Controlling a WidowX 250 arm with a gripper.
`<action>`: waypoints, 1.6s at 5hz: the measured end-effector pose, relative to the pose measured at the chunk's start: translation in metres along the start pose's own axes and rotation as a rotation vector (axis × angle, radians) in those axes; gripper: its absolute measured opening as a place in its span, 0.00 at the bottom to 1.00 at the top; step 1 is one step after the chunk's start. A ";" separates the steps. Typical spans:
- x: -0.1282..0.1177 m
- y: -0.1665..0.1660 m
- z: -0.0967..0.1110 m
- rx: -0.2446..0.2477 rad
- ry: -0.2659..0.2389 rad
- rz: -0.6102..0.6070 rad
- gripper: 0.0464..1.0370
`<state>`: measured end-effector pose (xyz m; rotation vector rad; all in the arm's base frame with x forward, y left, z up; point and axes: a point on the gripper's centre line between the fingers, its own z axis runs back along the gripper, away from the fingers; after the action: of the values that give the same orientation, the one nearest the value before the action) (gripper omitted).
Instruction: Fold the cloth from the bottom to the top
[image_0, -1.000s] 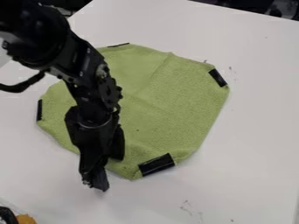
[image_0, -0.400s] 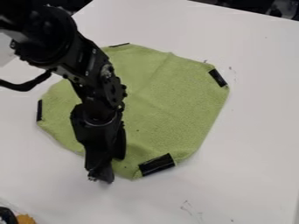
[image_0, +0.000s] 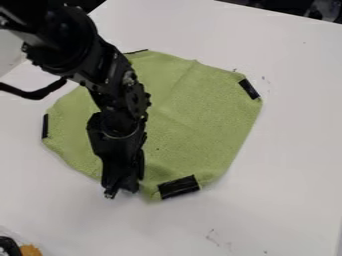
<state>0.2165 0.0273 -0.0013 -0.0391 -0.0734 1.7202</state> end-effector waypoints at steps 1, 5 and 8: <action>0.000 0.001 0.003 0.045 -0.015 -0.056 0.02; 0.000 -0.101 0.077 0.047 -0.124 -0.303 0.01; -0.016 -0.234 0.063 0.070 -0.091 -0.594 0.01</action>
<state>0.4451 0.0442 0.0782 0.1041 -0.0820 1.1289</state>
